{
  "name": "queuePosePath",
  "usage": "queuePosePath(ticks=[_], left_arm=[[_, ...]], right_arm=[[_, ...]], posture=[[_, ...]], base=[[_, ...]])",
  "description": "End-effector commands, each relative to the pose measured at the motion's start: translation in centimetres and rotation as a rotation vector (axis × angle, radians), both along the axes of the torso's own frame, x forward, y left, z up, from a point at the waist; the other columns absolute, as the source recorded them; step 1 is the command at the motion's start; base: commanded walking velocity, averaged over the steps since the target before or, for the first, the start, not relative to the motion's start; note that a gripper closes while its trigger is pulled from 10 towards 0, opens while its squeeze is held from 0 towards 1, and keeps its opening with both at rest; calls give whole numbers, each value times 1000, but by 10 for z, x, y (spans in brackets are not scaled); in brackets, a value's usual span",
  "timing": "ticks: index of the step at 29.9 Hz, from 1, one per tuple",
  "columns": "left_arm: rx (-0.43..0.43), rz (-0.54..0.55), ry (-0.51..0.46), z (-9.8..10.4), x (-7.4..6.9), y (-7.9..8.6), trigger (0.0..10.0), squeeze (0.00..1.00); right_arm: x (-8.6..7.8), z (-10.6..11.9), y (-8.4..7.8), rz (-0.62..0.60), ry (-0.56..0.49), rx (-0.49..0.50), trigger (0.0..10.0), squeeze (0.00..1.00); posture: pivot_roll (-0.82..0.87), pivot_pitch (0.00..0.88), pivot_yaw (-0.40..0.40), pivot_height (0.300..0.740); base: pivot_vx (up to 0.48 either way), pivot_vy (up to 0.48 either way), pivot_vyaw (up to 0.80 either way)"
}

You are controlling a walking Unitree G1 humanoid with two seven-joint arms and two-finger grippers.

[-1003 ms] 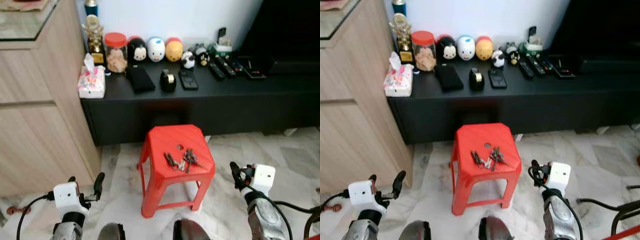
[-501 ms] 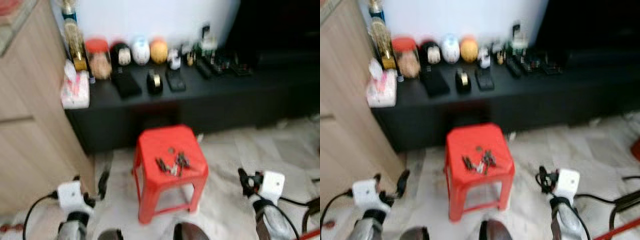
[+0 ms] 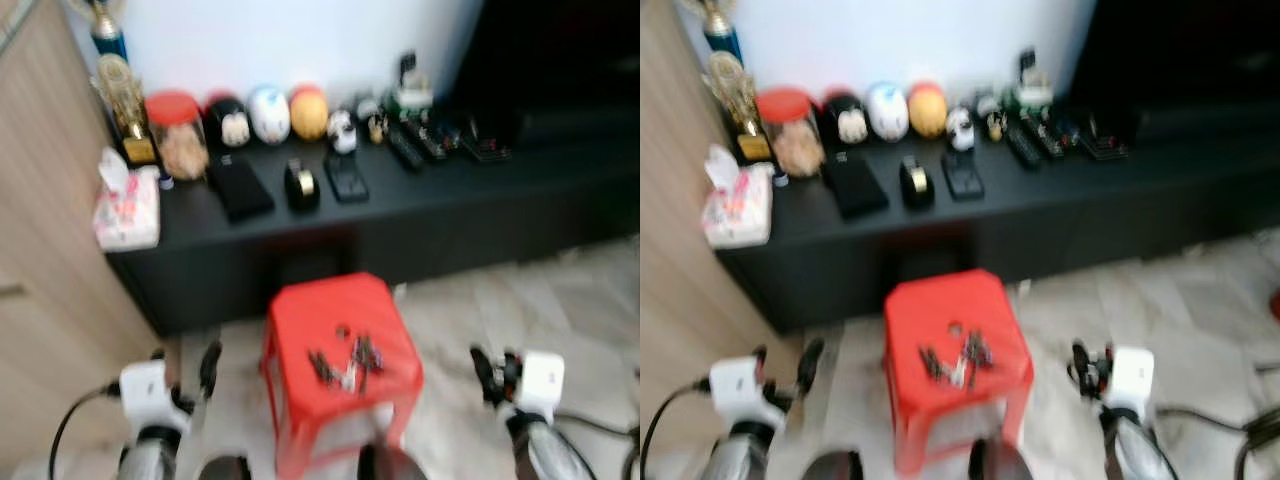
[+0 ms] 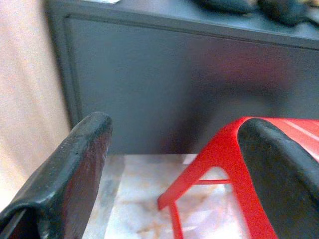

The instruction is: Hang keys on a hook

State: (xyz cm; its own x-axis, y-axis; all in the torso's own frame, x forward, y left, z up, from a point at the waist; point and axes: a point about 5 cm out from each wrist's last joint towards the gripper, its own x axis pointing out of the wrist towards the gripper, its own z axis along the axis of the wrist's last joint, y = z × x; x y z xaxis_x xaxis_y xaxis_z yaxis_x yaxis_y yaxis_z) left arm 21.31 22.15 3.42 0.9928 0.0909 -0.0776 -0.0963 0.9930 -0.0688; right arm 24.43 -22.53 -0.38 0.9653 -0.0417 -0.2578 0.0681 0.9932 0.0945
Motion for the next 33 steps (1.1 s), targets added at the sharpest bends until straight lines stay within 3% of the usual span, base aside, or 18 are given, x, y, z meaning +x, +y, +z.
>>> queuePosePath(ticks=[1,9,15,18,28,33], left_arm=[[2,15,23,-4,-3,5,10000,0],[4,14,26,-5,-3,5,10000,0],[0,12,39,-9,-5,3,10000,0],[-1,10,39,-9,-5,3,10000,0],[5,9,38,-8,-5,4,10000,0],[9,21,29,-5,-7,6,10000,0]], right_arm=[[9,1,12,34,19,21,10000,0],[11,2,21,66,39,35,10000,0],[10,10,9,55,-9,15,10000,0],[10,6,7,62,21,-8,10000,0],[8,-3,20,106,61,-10,10000,0],[11,-3,26,128,55,1,10000,0]], posture=[[-59,76,-117,638],[-58,77,-117,638],[-63,77,-114,638],[-64,78,-113,638],[-55,99,-110,563],[-30,103,-121,558]], base=[[0,0,0],[0,0,0],[0,0,0],[0,0,0],[0,0,0],[0,0,0]])
